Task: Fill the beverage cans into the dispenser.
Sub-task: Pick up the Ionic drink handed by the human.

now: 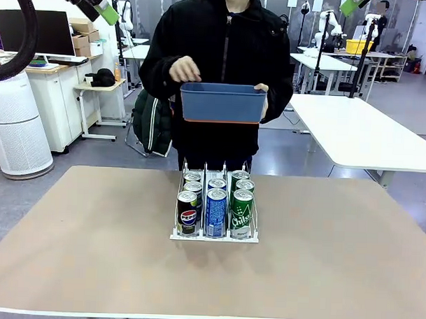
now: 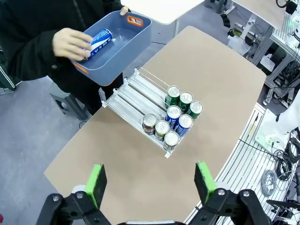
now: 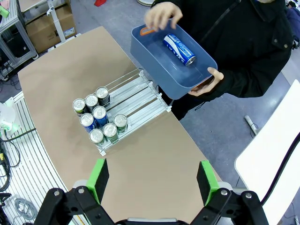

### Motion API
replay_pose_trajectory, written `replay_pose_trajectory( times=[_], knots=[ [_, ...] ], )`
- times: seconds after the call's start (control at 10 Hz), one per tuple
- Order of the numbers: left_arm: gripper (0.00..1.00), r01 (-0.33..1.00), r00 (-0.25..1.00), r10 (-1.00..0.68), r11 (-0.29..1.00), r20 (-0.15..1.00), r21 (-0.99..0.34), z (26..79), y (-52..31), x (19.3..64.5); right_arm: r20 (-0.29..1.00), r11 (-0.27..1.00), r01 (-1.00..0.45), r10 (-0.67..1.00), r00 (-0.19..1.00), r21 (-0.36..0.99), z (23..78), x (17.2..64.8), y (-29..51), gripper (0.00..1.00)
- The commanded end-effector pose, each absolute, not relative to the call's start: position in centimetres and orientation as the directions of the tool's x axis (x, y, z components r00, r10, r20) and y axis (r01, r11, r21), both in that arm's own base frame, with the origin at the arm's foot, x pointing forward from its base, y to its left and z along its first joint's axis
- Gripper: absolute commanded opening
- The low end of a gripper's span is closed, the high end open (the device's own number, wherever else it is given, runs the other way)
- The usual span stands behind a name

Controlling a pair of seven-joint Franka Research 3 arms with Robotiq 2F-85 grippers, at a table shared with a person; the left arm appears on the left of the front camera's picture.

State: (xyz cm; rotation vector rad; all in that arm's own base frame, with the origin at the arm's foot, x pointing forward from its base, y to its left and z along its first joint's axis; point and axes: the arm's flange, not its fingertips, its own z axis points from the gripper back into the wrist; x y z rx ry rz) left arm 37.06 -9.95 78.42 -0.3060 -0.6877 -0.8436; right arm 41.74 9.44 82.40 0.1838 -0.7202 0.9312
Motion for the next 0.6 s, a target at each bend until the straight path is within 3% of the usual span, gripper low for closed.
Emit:
replay_pose_trajectory(
  times=[0.0, 0.5],
  knots=[
    [1.00, 0.767, 0.469, -0.571, 0.641, 0.673, 0.010, 78.48, -9.74, 37.09, 0.639, 0.605, -0.782, 0.663, 0.391, -0.150, 82.28, 41.60, 9.37, 1.00],
    [1.00, 0.767, 0.469, -0.571, 0.641, 0.673, 0.010, 78.48, -9.74, 37.09, 0.639, 0.605, -0.782, 0.663, 0.391, -0.150, 82.28, 41.60, 9.37, 1.00]
  ],
)
